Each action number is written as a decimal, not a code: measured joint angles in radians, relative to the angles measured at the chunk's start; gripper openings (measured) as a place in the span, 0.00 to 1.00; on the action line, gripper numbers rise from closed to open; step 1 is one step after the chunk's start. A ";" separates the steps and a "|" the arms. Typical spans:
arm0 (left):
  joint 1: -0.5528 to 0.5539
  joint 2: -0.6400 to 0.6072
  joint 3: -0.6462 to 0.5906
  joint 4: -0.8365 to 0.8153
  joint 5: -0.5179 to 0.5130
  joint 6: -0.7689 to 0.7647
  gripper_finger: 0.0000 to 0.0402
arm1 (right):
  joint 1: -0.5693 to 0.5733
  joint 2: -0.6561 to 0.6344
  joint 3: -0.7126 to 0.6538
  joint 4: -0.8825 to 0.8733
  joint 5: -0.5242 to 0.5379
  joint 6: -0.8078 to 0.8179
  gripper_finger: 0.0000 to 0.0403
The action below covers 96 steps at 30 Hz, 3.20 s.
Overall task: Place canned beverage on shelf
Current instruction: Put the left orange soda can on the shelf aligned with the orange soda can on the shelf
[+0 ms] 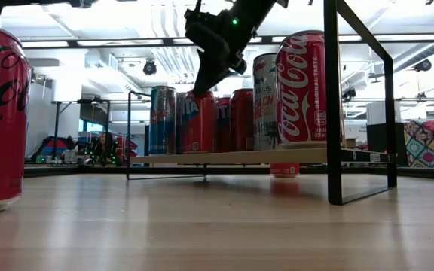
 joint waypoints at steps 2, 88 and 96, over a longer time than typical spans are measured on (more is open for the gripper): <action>0.000 0.000 0.000 0.000 0.000 0.000 0.00 | -0.005 0.000 0.000 0.002 0.002 0.002 0.02; 0.000 0.001 0.002 -0.035 0.000 0.003 0.00 | -0.075 -0.049 -0.025 -0.029 0.052 0.219 0.02; 0.000 0.001 0.002 -0.035 -0.001 0.003 0.00 | -0.075 -0.049 -0.013 -0.034 0.052 0.227 0.02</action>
